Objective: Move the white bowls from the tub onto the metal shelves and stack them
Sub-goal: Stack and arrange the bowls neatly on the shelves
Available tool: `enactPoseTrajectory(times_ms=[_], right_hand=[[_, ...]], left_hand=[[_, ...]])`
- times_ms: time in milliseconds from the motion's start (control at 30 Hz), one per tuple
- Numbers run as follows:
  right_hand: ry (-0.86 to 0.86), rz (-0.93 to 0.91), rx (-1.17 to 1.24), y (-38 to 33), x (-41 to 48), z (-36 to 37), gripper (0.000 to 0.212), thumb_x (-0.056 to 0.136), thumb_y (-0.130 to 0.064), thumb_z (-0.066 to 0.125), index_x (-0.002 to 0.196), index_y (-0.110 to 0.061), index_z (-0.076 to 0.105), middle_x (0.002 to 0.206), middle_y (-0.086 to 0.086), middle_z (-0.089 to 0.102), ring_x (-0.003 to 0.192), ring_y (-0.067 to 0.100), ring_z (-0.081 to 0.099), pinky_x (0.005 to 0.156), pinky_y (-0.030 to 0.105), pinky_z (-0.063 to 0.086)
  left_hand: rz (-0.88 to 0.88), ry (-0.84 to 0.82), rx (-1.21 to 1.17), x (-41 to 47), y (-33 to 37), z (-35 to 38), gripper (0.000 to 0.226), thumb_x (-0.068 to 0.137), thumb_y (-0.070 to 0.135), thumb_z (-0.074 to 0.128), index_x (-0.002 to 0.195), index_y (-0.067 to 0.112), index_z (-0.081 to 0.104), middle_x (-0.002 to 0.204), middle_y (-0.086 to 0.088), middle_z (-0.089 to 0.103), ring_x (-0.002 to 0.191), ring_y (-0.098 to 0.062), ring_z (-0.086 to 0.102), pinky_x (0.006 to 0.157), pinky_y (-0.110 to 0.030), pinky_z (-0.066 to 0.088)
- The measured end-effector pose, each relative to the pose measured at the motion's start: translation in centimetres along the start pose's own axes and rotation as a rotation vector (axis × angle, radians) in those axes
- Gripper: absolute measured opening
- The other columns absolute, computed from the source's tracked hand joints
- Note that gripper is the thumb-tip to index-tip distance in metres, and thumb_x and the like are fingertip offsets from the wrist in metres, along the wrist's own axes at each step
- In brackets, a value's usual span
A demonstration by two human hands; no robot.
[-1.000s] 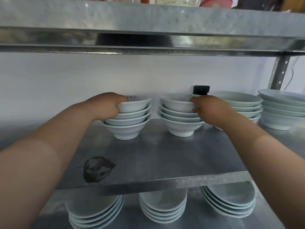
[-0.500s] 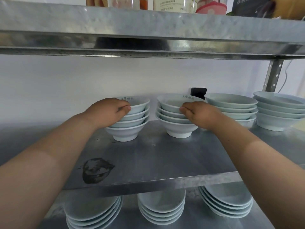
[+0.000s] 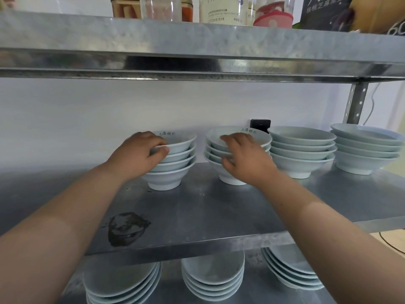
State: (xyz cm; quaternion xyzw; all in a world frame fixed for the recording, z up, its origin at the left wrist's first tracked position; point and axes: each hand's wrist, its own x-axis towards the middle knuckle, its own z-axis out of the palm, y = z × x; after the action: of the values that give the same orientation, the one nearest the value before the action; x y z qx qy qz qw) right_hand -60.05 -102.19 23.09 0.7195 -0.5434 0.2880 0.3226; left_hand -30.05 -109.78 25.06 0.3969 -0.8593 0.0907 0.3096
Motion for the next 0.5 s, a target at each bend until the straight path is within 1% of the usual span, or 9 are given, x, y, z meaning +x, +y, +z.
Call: enactPoseTrajectory(times_ms=[67, 133, 167, 233, 300, 333, 367, 433, 500], right_hand=[[0.135, -0.117, 0.145, -2.4, -0.2, 0.4, 0.042, 0.083, -0.02, 0.059, 0.122, -0.004, 0.061, 0.115, 0.016, 0.062, 0.11, 0.032, 0.054, 0.099, 0.04, 0.043], [0.112, -0.073, 0.334, -5.4, -0.6, 1.1, 0.044, 0.085, -0.019, 0.059, 0.126, -0.007, 0.058, 0.121, 0.011, 0.059, 0.116, 0.026, 0.052, 0.102, 0.037, 0.042], [0.043, 0.02, 0.445, -7.0, -0.7, 1.4, 0.047, 0.086, -0.021, 0.059, 0.131, -0.009, 0.055, 0.127, 0.009, 0.056, 0.119, 0.023, 0.051, 0.103, 0.036, 0.041], [-0.158, 0.248, 0.635, -9.5, -0.6, 2.4, 0.06, 0.088, -0.027, 0.06, 0.143, -0.013, 0.041, 0.14, 0.007, 0.044, 0.128, 0.02, 0.042, 0.109, 0.03, 0.035], [-0.303, 0.476, 0.826, -11.1, 0.1, 3.6, 0.073, 0.084, -0.031, 0.063, 0.147, -0.016, 0.03, 0.145, 0.008, 0.036, 0.133, 0.021, 0.036, 0.105, 0.022, 0.028], [-0.318, 0.566, 0.924, -11.5, 0.5, 4.1, 0.076, 0.081, -0.034, 0.064, 0.147, -0.017, 0.03, 0.144, 0.007, 0.039, 0.133, 0.021, 0.038, 0.104, 0.024, 0.03], [-0.323, 0.634, 1.009, -11.9, 0.9, 4.5, 0.079, 0.078, -0.036, 0.063, 0.147, -0.018, 0.029, 0.143, 0.003, 0.044, 0.132, 0.02, 0.042, 0.105, 0.028, 0.034], [-0.335, 0.731, 1.12, -12.2, 1.4, 5.3, 0.081, 0.076, -0.035, 0.064, 0.148, -0.022, 0.027, 0.136, -0.006, 0.053, 0.123, 0.016, 0.052, 0.102, 0.034, 0.043], [-0.308, 0.794, 1.172, -12.2, 1.6, 5.9, 0.064, 0.075, -0.034, 0.065, 0.133, -0.03, 0.04, 0.12, -0.01, 0.064, 0.106, 0.013, 0.061, 0.093, 0.036, 0.051]], left_hand=[[-0.1, 0.179, -0.127, -0.9, -0.8, 0.4, 0.046, 0.088, 0.054, 0.041, 0.123, 0.033, 0.06, 0.127, 0.007, 0.055, 0.126, -0.018, 0.041, 0.109, -0.03, 0.031], [-0.286, 0.325, -0.295, -2.0, -1.6, 0.8, 0.045, 0.092, 0.049, 0.047, 0.135, 0.034, 0.052, 0.141, 0.004, 0.047, 0.134, -0.017, 0.036, 0.111, -0.029, 0.026], [-0.421, 0.352, -0.401, -2.4, -2.4, 1.3, 0.046, 0.095, 0.048, 0.048, 0.139, 0.035, 0.047, 0.146, 0.002, 0.043, 0.136, -0.017, 0.037, 0.111, -0.029, 0.027], [-0.685, 0.319, -0.645, -3.3, -3.7, 2.6, 0.058, 0.091, 0.056, 0.048, 0.145, 0.035, 0.041, 0.151, 0.002, 0.04, 0.135, -0.02, 0.042, 0.112, -0.036, 0.032], [-0.826, 0.245, -1.007, -3.8, -4.9, 4.0, 0.068, 0.085, 0.064, 0.049, 0.146, 0.035, 0.04, 0.15, 0.002, 0.042, 0.128, -0.026, 0.051, 0.101, -0.042, 0.045], [-0.843, 0.201, -1.172, -4.0, -5.2, 4.7, 0.063, 0.088, 0.062, 0.049, 0.145, 0.034, 0.041, 0.149, 0.002, 0.042, 0.124, -0.027, 0.054, 0.094, -0.041, 0.049], [-0.83, 0.168, -1.264, -4.2, -5.2, 5.1, 0.057, 0.092, 0.059, 0.048, 0.143, 0.035, 0.042, 0.148, 0.003, 0.043, 0.121, -0.028, 0.056, 0.091, -0.04, 0.05], [-0.781, 0.146, -1.332, -4.2, -5.2, 5.2, 0.049, 0.095, 0.054, 0.049, 0.14, 0.037, 0.047, 0.145, 0.005, 0.046, 0.115, -0.028, 0.061, 0.09, -0.038, 0.053], [-0.749, 0.158, -1.363, -4.2, -5.1, 4.8, 0.044, 0.094, 0.048, 0.054, 0.136, 0.033, 0.052, 0.141, 0.005, 0.052, 0.108, -0.029, 0.066, 0.088, -0.036, 0.056]])
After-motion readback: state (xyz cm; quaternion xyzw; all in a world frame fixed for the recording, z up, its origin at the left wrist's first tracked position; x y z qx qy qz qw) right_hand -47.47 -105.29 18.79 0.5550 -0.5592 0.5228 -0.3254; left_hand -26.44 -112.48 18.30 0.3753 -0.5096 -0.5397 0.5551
